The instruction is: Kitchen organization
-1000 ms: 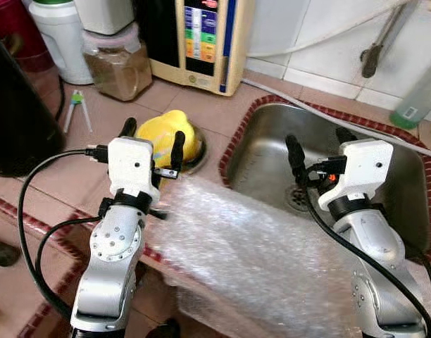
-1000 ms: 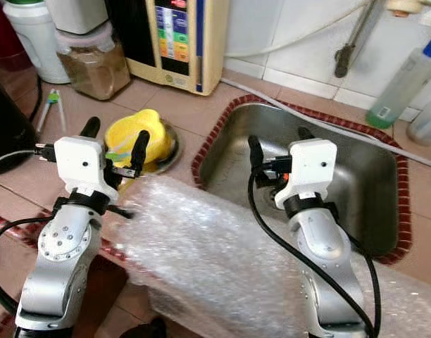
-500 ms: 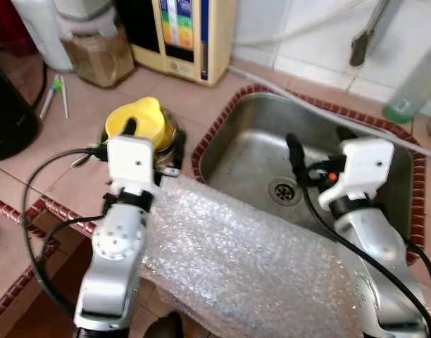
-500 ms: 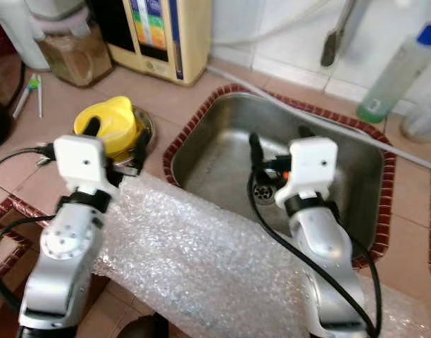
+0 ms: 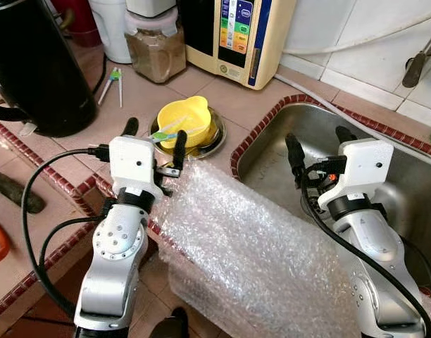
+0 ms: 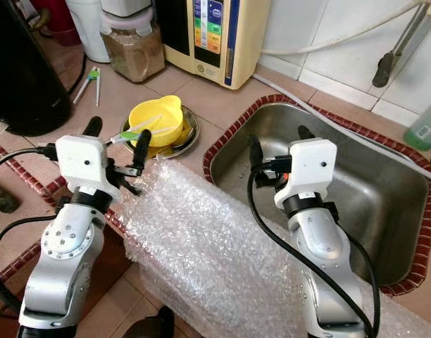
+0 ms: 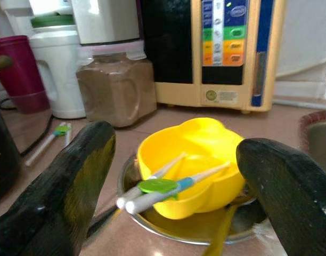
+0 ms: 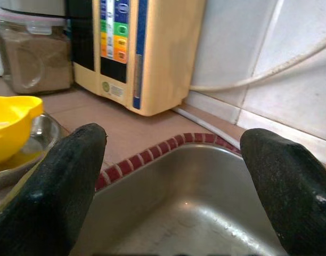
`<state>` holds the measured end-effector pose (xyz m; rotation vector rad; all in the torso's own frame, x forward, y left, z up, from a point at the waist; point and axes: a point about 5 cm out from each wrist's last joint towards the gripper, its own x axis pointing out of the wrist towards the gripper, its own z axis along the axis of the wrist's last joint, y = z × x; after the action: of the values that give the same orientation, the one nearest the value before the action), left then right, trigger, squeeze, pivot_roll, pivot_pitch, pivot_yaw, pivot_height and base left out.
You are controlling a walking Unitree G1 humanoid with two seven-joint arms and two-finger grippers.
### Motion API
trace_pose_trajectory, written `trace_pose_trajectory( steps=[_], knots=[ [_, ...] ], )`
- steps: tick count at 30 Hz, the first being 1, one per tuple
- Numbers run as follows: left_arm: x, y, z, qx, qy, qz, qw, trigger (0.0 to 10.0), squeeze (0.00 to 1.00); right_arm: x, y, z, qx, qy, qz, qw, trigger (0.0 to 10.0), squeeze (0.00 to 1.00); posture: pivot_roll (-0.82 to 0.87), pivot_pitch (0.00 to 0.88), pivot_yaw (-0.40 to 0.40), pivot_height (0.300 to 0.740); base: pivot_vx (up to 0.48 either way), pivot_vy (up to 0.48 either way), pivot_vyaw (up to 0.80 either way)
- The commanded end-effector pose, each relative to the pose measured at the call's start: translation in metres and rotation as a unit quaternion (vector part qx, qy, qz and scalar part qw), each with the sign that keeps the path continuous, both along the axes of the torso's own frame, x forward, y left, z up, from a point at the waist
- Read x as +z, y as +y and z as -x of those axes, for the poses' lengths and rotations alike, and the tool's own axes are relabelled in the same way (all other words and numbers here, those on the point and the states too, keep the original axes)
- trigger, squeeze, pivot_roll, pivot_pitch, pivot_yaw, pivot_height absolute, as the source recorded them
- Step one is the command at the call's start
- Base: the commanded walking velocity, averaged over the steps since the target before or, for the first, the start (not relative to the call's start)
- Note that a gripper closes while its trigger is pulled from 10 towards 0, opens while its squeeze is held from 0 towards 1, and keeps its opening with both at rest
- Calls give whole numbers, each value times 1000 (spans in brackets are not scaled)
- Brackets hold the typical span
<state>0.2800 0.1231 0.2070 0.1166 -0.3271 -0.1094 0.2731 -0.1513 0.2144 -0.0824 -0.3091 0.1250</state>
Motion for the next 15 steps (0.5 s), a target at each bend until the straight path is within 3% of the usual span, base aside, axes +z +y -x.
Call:
trace_pose_trajectory(
  steps=[1,12,15],
  knots=[
    [-5,-1,-1,11,16,-7,1000,10000,0,-1,-3,2,-2,1,-2,1000,10000,0,38,217,-32,740,0,0,0],
    [-4,9,-4,22,11,-3,1000,10000,0,3,0,1,9,-4,-12,1000,10000,0,41,213,-34,740,0,0,0],
    [-14,11,-7,10,53,35,998,10000,0,4,4,2,33,2,-19,999,10000,0,39,210,-34,740,0,0,0]
  ],
)
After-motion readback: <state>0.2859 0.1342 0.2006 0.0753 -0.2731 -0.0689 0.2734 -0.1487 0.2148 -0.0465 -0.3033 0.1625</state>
